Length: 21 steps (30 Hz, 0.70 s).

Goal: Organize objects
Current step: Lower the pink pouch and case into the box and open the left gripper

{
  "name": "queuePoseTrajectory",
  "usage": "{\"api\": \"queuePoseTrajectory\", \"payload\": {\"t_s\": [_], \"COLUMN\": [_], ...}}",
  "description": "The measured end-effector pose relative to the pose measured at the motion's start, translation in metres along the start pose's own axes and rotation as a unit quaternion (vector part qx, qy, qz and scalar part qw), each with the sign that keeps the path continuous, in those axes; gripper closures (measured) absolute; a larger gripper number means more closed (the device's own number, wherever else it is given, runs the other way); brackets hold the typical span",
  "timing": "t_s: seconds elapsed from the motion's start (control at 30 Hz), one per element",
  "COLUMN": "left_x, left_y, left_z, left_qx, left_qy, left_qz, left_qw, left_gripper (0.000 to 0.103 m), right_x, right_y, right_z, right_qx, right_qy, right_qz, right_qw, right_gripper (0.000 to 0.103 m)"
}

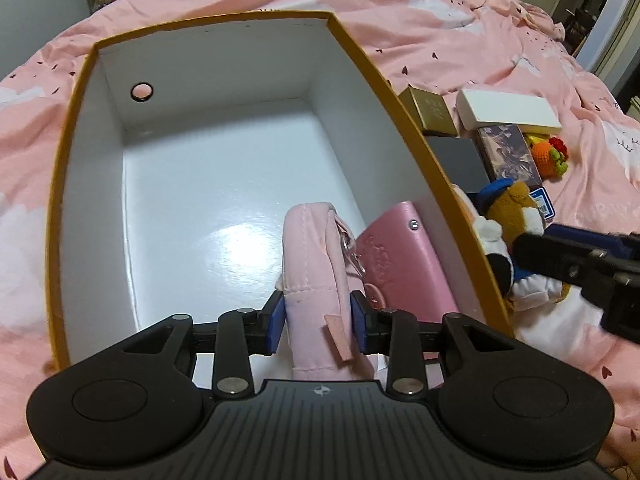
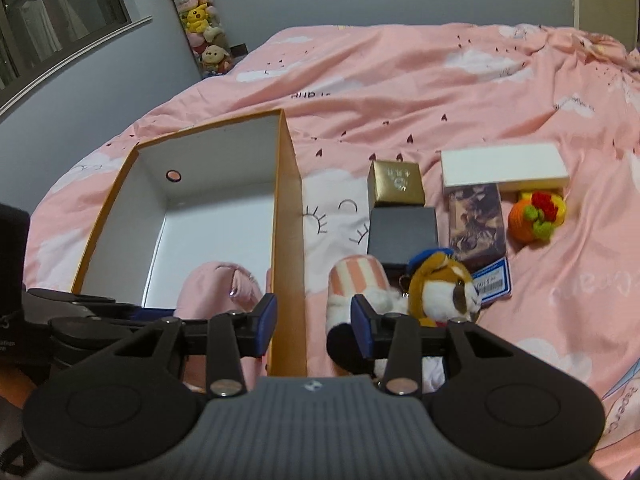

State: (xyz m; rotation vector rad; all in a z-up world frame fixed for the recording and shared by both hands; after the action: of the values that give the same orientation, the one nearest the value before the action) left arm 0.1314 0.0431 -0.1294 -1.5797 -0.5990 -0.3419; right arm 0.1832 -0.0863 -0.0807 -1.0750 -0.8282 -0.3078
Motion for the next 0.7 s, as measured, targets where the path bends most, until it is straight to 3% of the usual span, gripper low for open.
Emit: {"api": "queuePoseTrajectory", "payload": {"t_s": [0.13,0.37,0.47,0.53,0.7], "left_x": [0.002,0.009,0.009,0.009,0.006], "left_y": [-0.006,-0.015,-0.018,-0.017,-0.004], "left_z": [-0.004,-0.008,-0.013,-0.017,-0.014], "left_qx": [-0.036,-0.113,-0.147,-0.162,-0.157], "left_qy": [-0.024,-0.092,-0.111,-0.118,-0.121], "left_qz": [0.001,0.003,0.013,0.022,0.028], "left_qw": [0.9991,0.9893,0.9828,0.9793,0.9798], "left_gripper": [0.044,0.040,0.044,0.058,0.072], "right_x": [-0.006,-0.012,-0.014,-0.015,-0.016], "right_y": [0.002,0.004,0.005,0.006,0.006], "right_z": [-0.002,-0.004,-0.004,-0.006,-0.007], "right_qx": [0.006,0.021,0.024,0.025,0.027], "right_qy": [0.004,0.016,0.019,0.022,0.026], "right_qz": [0.006,0.013,0.016,0.018,0.019], "right_qw": [1.000,1.000,0.999,0.999,0.999], "right_gripper": [0.059,0.059,0.059,0.059,0.059]}}
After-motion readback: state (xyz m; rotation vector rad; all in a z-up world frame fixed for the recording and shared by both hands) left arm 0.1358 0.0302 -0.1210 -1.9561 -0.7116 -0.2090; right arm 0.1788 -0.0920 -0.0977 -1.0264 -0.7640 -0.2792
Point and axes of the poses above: each gripper's, at about its wrist camera, not at the fingertips, and y roughly the way its jaws point, z to its left, x to its top, the point moved 9 cm from there along y, roughly the way its jaws point, and after that the axes turned 6 degrees about -z, right-handed, at the moved point
